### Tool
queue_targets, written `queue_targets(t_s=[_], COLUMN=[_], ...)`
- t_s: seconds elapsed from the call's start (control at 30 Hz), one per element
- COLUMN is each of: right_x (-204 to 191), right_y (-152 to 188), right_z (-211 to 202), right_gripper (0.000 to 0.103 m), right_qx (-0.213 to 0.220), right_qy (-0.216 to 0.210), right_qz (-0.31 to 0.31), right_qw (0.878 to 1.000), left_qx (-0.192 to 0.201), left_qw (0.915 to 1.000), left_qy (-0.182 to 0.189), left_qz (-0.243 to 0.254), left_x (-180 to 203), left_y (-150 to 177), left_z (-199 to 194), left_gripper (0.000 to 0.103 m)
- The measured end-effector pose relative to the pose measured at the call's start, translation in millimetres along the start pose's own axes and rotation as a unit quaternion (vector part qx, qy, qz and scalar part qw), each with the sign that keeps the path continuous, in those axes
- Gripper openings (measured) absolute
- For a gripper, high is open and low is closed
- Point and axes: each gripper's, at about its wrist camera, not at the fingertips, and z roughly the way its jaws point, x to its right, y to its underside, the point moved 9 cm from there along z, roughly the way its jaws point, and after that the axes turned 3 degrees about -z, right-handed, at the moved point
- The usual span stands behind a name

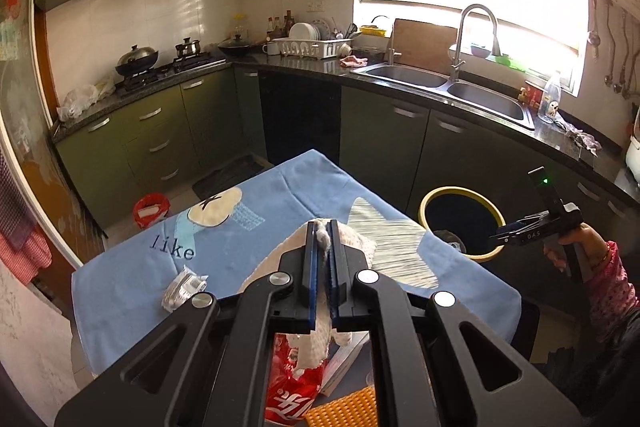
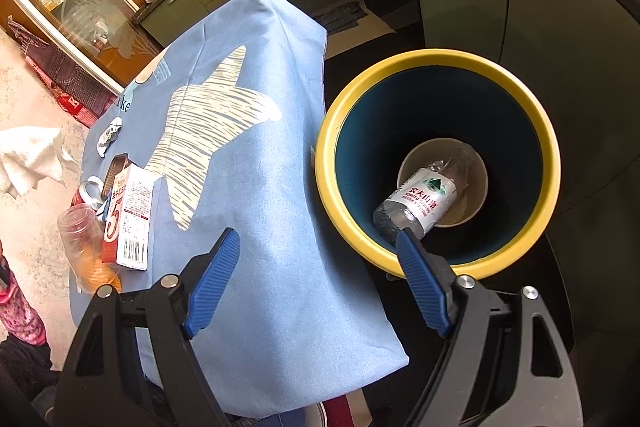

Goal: Collect trash
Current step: 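Carry the tissue over the bin and open the left gripper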

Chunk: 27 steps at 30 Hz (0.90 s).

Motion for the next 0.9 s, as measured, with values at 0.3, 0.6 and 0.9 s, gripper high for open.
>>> queue_targets(t_s=[0.3,0.6,0.9], right_x=[26.6,83.9,124.7], right_y=[10.9,35.5,54.4], right_z=[-22.6,-39.3,-51.4], right_gripper=[0.077,0.077,0.078], right_qx=[0.028,0.049,0.062], right_qy=[0.011,0.016,0.020], right_qz=[0.019,0.077,0.118], right_qw=[0.999,0.996,0.991], left_qx=[-0.015,-0.059,-0.103], left_qw=[0.9962,0.9836,0.9692], left_qy=[0.061,0.132,0.161], left_qz=[0.060,0.108,0.156], left_x=[82.0,185.9,284.0], left_y=[-41.1,-60.2,-58.3], left_z=[37.7,122.9,222.2], left_gripper=[0.005,0.005,0.005])
